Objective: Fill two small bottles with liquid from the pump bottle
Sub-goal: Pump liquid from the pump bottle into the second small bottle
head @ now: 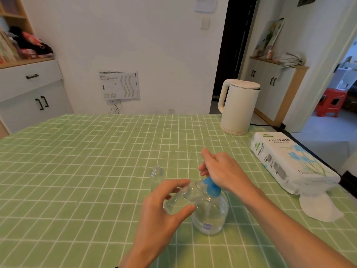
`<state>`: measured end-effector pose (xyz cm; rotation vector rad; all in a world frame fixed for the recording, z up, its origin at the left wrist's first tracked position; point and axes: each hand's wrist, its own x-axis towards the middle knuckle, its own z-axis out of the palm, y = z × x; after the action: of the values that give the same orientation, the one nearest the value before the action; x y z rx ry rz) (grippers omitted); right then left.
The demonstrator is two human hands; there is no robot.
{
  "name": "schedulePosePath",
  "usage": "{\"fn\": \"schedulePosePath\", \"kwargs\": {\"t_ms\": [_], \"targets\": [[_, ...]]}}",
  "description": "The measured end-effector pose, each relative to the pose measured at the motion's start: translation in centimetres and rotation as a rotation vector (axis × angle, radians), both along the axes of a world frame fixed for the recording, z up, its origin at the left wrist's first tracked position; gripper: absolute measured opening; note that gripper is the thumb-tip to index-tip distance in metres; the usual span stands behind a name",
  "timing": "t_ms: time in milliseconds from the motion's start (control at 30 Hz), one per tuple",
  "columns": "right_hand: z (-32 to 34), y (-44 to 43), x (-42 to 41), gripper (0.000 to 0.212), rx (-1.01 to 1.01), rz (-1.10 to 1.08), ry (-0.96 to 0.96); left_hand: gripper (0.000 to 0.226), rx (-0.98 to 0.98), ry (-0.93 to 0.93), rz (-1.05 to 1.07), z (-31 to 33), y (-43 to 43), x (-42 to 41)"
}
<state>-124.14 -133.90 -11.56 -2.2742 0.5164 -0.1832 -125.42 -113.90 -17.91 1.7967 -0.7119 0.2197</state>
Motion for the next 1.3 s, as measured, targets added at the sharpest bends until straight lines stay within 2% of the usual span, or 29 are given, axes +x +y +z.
{"fn": "schedulePosePath", "kwargs": {"t_ms": [200,600,1100,1300], "targets": [[-1.1,0.3,-0.2,0.061,-0.007,-0.041,0.015,0.051,0.008,0.008,0.0,-0.3,-0.1,0.0],[0.1,0.3,-0.3,0.072,-0.15,-0.058,-0.018,0.052,0.01,-0.006,0.008,0.0,0.3,-0.1],[-0.1,0.8,-0.7,0.068,-0.138,-0.069,0.011,0.051,0.006,0.004,-0.002,-0.4,0.3,-0.1],[0.7,0.8,-0.8,0.061,-0.23,-0.057,-0.035,0.051,0.003,-0.006,-0.001,-0.3,0.4,0.1]]}}
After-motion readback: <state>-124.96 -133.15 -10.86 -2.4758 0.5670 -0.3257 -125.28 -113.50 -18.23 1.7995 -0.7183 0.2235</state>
